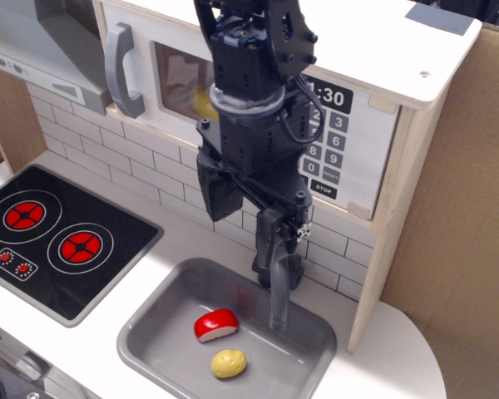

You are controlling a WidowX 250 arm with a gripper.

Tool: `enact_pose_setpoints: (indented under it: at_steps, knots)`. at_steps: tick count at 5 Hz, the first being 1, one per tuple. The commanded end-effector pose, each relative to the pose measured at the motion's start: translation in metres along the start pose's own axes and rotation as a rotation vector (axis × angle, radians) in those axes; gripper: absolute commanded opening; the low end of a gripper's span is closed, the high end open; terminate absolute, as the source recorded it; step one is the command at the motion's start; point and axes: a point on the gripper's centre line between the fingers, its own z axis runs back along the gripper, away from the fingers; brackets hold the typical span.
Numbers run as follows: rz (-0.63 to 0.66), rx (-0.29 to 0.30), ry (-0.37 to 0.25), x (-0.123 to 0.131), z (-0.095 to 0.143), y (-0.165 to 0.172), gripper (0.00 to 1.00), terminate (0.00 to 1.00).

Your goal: Open microwave

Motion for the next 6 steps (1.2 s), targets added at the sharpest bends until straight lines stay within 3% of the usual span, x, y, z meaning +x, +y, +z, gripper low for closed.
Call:
enact_pose_setpoints:
  at_steps: [1,2,3,4,5,6]
  knots:
    - [0.0,0.0,0.0,0.0,0.0,0.0,1.0,0.0]
    - [0.133,-0.012,-0.104,0.001,0.007,0.032,1.0,0.0]
    - [0.232,-0.027,-0.152,0.006,0.018,0.059,1.0,0.0]
    - [0.301,0.003,-0.271,0.015,0.02,0.093,1.0,0.0]
    - [0.33,0.091,-0.318,0.019,0.021,0.13,1.0,0.0]
    - [0.392,0.132,-0.356,0.018,0.026,0.159,1.0,0.0]
